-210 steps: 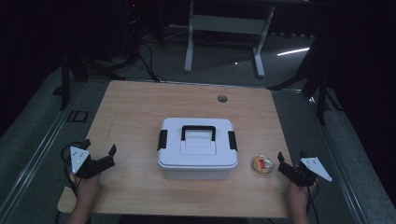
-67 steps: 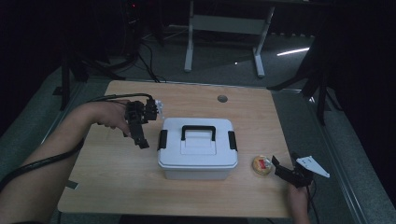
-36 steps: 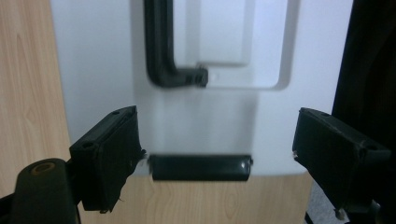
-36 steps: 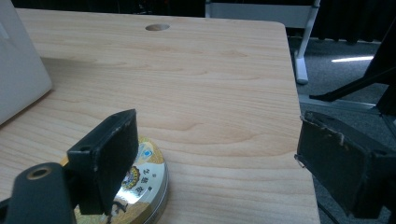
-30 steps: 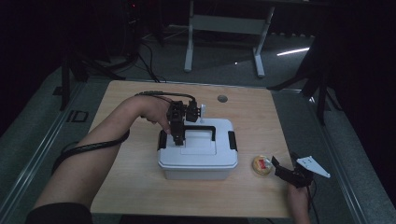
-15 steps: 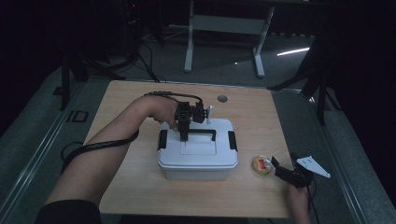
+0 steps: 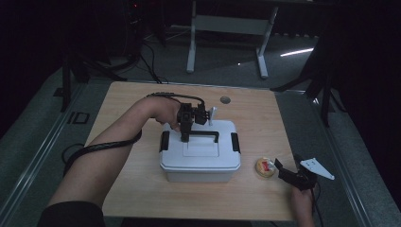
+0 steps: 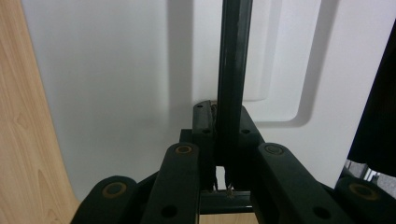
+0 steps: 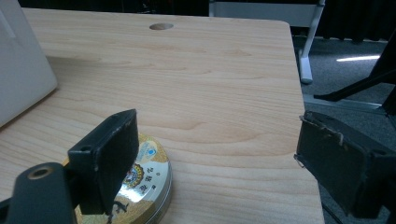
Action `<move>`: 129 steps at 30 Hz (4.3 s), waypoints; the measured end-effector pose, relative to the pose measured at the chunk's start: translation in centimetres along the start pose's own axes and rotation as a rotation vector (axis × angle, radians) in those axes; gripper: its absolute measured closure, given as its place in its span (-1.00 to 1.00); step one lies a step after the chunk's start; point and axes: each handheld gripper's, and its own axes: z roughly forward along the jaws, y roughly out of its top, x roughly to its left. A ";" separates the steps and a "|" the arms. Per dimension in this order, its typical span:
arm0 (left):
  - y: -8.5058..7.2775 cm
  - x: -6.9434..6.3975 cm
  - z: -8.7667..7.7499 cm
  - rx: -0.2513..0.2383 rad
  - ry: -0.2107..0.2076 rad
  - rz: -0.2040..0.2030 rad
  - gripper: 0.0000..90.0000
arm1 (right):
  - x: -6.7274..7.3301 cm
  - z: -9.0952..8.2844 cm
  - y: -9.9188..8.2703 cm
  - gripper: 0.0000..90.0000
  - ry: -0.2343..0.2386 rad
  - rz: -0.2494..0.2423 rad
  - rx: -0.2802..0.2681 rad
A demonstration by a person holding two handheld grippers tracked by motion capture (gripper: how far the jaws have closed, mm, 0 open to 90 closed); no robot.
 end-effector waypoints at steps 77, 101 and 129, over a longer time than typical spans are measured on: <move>-28.0 -3.8 -1.4 -0.137 -0.007 -0.448 0.85 | 0.3 0.3 0.1 -0.72 -0.021 -0.019 0.037; -29.2 0.0 9.3 -0.196 -0.037 -0.521 0.85 | 0.4 0.4 0.1 -0.72 -0.020 -0.027 0.045; -30.1 1.9 13.4 -0.298 0.007 -0.649 -0.35 | -0.1 0.6 0.3 -0.72 0.046 -0.004 0.102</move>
